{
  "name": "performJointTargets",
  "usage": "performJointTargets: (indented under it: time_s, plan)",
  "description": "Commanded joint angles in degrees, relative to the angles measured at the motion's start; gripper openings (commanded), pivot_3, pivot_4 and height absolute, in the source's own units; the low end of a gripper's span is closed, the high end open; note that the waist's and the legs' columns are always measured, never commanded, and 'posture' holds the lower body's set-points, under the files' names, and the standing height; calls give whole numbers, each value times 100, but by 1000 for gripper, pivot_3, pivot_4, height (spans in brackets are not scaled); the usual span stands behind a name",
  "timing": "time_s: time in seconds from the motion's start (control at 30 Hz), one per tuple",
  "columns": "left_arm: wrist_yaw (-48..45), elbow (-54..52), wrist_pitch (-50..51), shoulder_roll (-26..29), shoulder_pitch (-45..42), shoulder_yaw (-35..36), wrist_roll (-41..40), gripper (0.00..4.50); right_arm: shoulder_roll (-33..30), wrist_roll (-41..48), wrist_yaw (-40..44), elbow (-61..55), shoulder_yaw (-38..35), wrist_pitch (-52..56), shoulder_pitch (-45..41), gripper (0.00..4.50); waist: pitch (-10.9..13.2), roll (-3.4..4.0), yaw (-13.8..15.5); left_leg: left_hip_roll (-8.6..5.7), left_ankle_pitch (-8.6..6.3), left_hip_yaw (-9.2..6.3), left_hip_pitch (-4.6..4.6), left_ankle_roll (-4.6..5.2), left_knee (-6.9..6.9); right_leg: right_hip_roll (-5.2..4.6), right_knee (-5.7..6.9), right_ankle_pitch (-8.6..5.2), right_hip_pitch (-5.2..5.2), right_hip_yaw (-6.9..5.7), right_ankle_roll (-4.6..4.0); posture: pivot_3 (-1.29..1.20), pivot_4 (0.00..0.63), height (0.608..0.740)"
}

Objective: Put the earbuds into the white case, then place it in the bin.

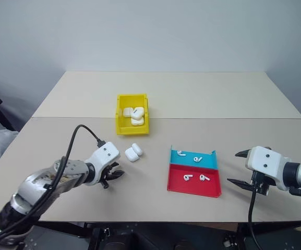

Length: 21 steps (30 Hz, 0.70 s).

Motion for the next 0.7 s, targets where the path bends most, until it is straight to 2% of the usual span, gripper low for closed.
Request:
performJointTargets:
  time_s: [0.03,0.1,0.2,0.4,0.7]
  plan:
    - [-463,30,12,294,-348,693,-251,1942,-21,43,-4,-77,-147,-84,-78,4500,0,0,7,0,0,0,0,0,0,0,1,0,0,0,0,0,150,740]
    - [-728,240,13,433,-539,883,-378,1942,-25,38,-18,-34,-59,-89,-169,4500,0,0,11,0,0,-1,0,0,0,0,2,0,0,-2,0,0,150,740]
    - [-1235,762,-89,814,-1020,641,-344,2518,-9,8,-48,42,114,-122,-371,4500,1,-1,7,0,-1,-1,0,1,0,0,0,0,-1,-3,1,0,150,740]
    - [-2443,1862,-224,907,-1951,126,-544,4480,161,-77,-271,-57,101,-106,-275,4500,1,-1,17,-1,-1,4,-13,1,0,0,-2,-1,-10,-3,2,0,150,740]
    - [-3551,3191,-907,389,-3171,-1263,193,4480,676,-273,-881,-765,39,129,292,4500,2,-4,43,-1,1,7,-48,1,12,2,14,-1,-47,0,3,0,150,740]
